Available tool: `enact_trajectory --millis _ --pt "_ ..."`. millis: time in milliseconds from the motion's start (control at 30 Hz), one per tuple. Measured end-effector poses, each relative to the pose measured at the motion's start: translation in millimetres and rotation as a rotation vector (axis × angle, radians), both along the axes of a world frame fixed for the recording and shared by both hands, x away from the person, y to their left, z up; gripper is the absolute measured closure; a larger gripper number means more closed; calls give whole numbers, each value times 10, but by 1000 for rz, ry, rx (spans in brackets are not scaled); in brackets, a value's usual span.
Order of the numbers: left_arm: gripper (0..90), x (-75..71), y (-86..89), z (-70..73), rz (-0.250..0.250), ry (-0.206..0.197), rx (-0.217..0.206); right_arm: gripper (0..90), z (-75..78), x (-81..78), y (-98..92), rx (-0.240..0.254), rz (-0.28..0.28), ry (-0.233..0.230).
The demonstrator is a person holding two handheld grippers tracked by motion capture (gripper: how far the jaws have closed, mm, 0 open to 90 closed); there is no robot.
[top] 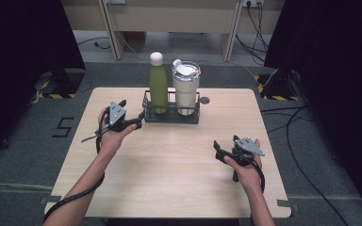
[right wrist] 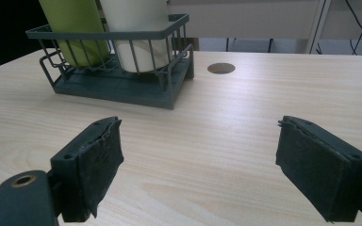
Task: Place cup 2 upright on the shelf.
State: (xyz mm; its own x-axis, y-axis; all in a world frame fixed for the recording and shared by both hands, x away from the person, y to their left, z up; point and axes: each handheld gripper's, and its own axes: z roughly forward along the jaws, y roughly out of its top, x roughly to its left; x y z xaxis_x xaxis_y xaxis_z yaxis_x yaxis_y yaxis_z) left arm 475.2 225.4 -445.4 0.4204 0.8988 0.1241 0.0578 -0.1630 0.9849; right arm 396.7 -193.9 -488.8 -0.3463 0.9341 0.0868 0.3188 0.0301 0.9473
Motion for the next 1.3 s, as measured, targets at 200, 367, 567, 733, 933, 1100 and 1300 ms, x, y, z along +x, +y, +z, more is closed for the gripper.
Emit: enact_trajectory --millis 200,367,567,733,933,1100,1300 --pt "133 -74 49 -41 2 2 5 150 -2 0 5 -1 0 1" --pt "134 -127 86 -66 4 6 7 150 -3 -2 7 -1 1 0" --pt "134 -201 151 -118 7 10 16 150 -3 -2 8 -2 2 0" --pt "135 -274 222 -176 13 17 19 150 -5 -1 9 -2 0 0" --pt "135 -362 298 -229 16 25 18 150 -7 -3 23 0 3 3" --pt "136 -426 349 -267 20 30 17 150 -8 -6 23 0 2 3" --pt "136 -502 406 -342 25 43 15 150 -11 -5 16 -4 2 3"
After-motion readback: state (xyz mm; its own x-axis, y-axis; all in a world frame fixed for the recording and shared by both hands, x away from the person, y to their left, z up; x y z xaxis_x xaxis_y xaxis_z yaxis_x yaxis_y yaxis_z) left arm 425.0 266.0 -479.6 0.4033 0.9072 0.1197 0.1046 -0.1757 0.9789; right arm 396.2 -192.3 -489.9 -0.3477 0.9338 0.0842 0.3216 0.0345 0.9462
